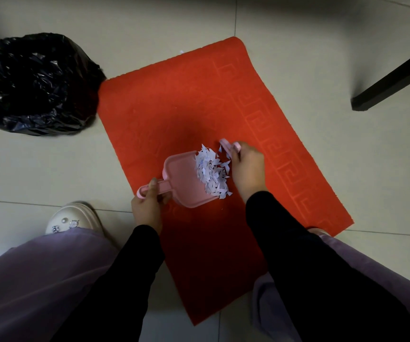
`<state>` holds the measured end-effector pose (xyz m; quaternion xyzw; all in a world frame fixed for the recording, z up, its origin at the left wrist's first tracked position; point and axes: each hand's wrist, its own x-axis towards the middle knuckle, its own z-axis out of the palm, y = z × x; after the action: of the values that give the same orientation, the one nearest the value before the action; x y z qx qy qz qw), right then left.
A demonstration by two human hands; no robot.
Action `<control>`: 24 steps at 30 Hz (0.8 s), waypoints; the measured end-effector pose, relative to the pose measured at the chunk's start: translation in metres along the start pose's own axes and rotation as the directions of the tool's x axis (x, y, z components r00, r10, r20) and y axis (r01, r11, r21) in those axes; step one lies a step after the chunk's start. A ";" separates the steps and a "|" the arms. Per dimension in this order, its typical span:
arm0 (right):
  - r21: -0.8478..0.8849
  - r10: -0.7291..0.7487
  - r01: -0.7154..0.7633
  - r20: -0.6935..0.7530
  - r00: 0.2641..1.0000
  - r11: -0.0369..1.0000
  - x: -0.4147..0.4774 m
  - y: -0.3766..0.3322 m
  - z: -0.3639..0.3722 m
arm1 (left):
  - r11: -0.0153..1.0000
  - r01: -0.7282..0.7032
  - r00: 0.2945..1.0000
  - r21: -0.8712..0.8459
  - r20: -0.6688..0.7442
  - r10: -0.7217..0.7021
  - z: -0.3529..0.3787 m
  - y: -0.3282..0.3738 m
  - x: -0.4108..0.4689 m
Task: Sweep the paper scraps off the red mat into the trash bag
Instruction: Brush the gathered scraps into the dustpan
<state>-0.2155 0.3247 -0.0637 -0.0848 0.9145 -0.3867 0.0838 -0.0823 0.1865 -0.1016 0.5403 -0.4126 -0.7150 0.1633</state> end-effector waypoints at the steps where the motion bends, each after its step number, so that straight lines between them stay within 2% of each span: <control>1: 0.012 -0.006 0.005 0.038 0.999 1.000 -0.001 0.001 0.006 | 1.000 0.004 1.000 -0.009 -0.002 -0.004 -0.001 0.000 0.001; 7: -0.109 -0.012 0.032 0.176 0.984 0.994 -0.013 -0.010 0.013 | 0.999 0.013 1.000 -0.038 0.004 -0.013 0.000 -0.002 0.002; 12: -0.126 -0.038 0.061 0.181 0.983 0.990 -0.022 -0.017 0.011 | 1.000 0.028 1.000 0.012 -0.011 -0.027 -0.002 -0.005 0.006; 15: -0.109 -0.036 0.055 0.175 0.984 0.993 -0.026 -0.020 0.008 | 0.999 0.038 0.999 -0.034 -0.005 -0.038 -0.002 -0.004 0.005; 18: -0.068 -0.069 0.079 0.150 0.986 0.995 -0.030 -0.025 0.003 | 1.000 0.020 1.000 -0.002 0.017 -0.020 -0.003 -0.004 0.003; 24: -0.028 -0.107 0.110 0.101 0.989 0.994 -0.027 -0.031 -0.002 | 1.000 -0.022 0.999 -0.015 -0.030 0.022 -0.001 0.005 0.005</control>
<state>-0.1868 0.3109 -0.0374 -0.1550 0.9095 -0.3708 0.1064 -0.0841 0.1799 -0.1008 0.5451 -0.4106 -0.7081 0.1815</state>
